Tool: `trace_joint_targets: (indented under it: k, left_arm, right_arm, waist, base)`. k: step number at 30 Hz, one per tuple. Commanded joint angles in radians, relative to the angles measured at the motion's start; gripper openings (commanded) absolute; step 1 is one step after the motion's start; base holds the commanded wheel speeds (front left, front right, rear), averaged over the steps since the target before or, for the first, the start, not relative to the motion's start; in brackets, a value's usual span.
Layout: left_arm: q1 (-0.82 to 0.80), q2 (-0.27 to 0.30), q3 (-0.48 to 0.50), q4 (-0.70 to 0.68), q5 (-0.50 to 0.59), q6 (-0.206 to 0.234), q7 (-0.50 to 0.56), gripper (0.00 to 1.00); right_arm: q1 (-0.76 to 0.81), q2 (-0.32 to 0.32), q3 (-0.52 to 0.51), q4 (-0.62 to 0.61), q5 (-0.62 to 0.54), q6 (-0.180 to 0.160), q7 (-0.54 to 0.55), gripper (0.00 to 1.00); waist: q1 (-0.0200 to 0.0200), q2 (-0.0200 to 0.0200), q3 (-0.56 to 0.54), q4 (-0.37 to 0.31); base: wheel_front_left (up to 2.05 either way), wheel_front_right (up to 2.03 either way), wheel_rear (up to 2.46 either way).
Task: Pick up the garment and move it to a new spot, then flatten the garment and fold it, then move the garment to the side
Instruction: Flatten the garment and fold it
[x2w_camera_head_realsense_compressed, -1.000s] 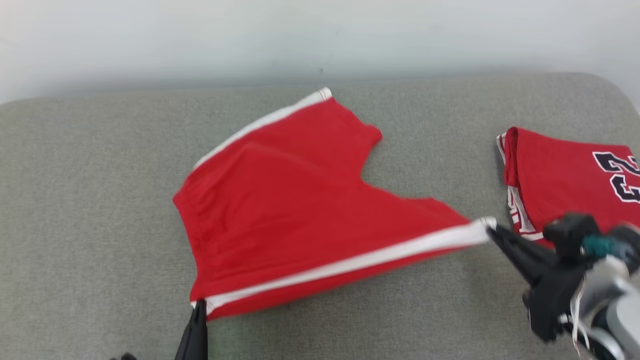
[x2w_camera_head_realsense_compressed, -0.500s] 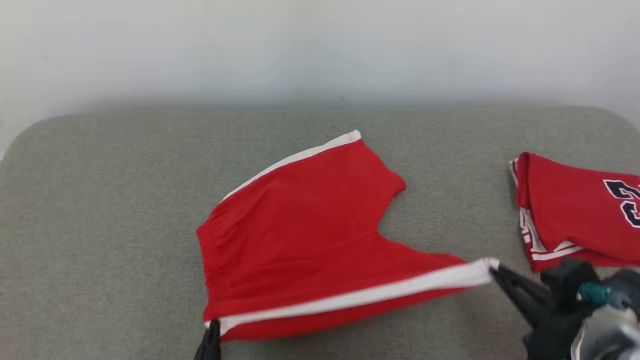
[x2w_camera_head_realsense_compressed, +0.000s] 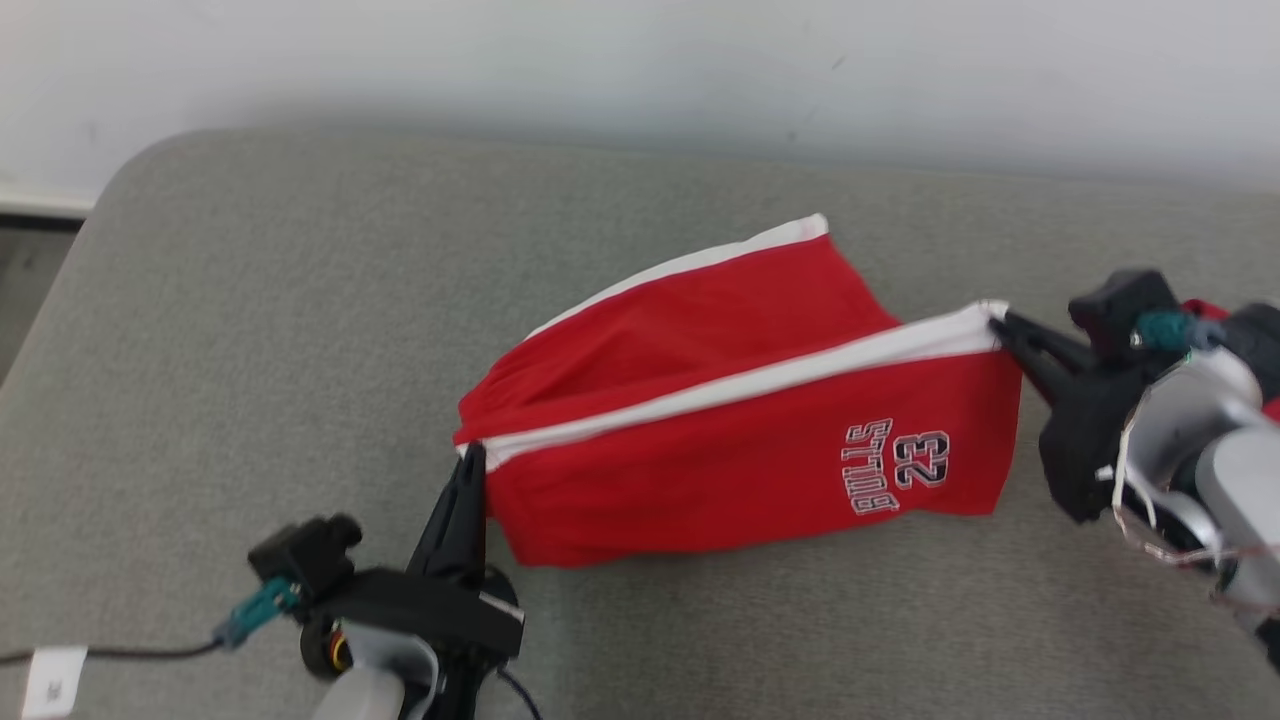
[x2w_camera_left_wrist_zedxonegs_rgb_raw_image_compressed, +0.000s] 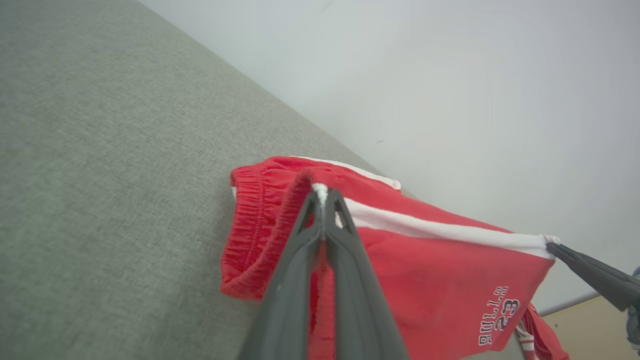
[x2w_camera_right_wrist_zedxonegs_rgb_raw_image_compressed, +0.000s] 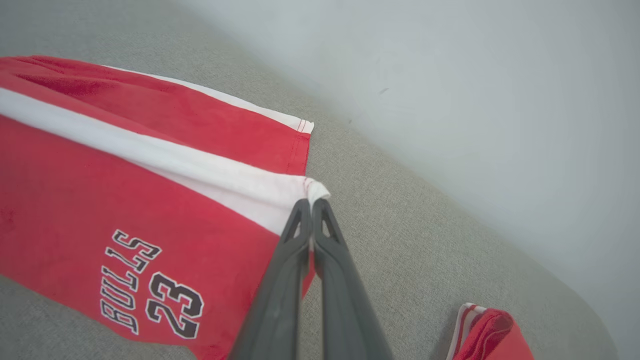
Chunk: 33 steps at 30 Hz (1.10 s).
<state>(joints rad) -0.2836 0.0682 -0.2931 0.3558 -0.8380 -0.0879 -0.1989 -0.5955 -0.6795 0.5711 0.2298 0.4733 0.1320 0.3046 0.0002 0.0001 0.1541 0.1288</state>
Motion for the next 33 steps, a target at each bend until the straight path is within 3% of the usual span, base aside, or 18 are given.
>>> trace_joint_targets:
  k: [1, 6, 14, 28, 29, 30, 31, 33]
  left_arm:
    - [-0.051, -0.007, -0.009, 0.025, -0.008, 0.009, 0.005, 0.00]
    - [-0.171, -0.016, -0.041, 0.091, -0.044, 0.036, 0.004, 0.00]
    - [-0.314, -0.018, -0.149, 0.144, -0.153, 0.087, -0.014, 0.00]
    - [-0.495, -0.017, -0.296, 0.232, -0.280, 0.147, -0.062, 0.00]
    - [-0.508, -0.017, -0.304, 0.235, -0.281, 0.147, -0.064, 0.05]
    - [-0.522, -0.017, -0.311, 0.239, -0.274, 0.145, -0.065, 0.62]
    - [-0.529, -0.017, -0.312, 0.242, -0.274, 0.147, -0.065, 1.00]
    - [-0.538, -0.017, -0.296, 0.237, -0.262, 0.147, -0.066, 1.00]
  right_arm:
    - [-0.063, -0.001, 0.033, 0.057, 0.011, -0.003, -0.018, 0.00]
    - [-0.235, -0.021, 0.124, 0.210, 0.037, -0.003, -0.053, 0.00]
    - [-0.448, -0.020, 0.264, 0.359, 0.059, -0.003, -0.085, 0.00]
    - [-0.663, 0.011, 0.394, 0.563, 0.048, -0.003, -0.159, 0.00]
    - [-0.670, 0.018, 0.398, 0.578, 0.047, -0.003, -0.168, 0.08]
    - [-0.676, 0.025, 0.401, 0.591, 0.054, -0.003, -0.179, 0.50]
    - [-0.681, 0.031, 0.404, 0.600, 0.055, -0.002, -0.196, 1.00]
    - [-0.690, 0.041, 0.415, 0.624, 0.060, -0.002, -0.220, 1.00]
  waist:
    - [-0.0002, -0.0001, 0.073, 0.074]
    - [-0.0002, -0.0001, 0.130, 0.133]
    - [-0.0002, -0.0001, 0.205, 0.187]
    - [-0.0002, -0.0001, 0.298, 0.246]
    - [-0.0002, -0.0001, 0.301, 0.249]
    - [-0.0002, -0.0001, 0.303, 0.252]
    - [-0.0002, -0.0001, 0.306, 0.253]
    - [-0.0002, -0.0001, 0.306, 0.256]
  base:
    - [0.00, 0.00, 0.00]
    - [0.00, 0.00, 0.00]
    - [0.00, 0.00, 0.00]
    - [0.00, 0.00, 0.00]
    - [0.00, 0.00, 0.00]
    - [0.00, 0.00, 0.00]
    - [0.00, 0.00, 0.00]
    - [0.00, 0.00, 0.00]
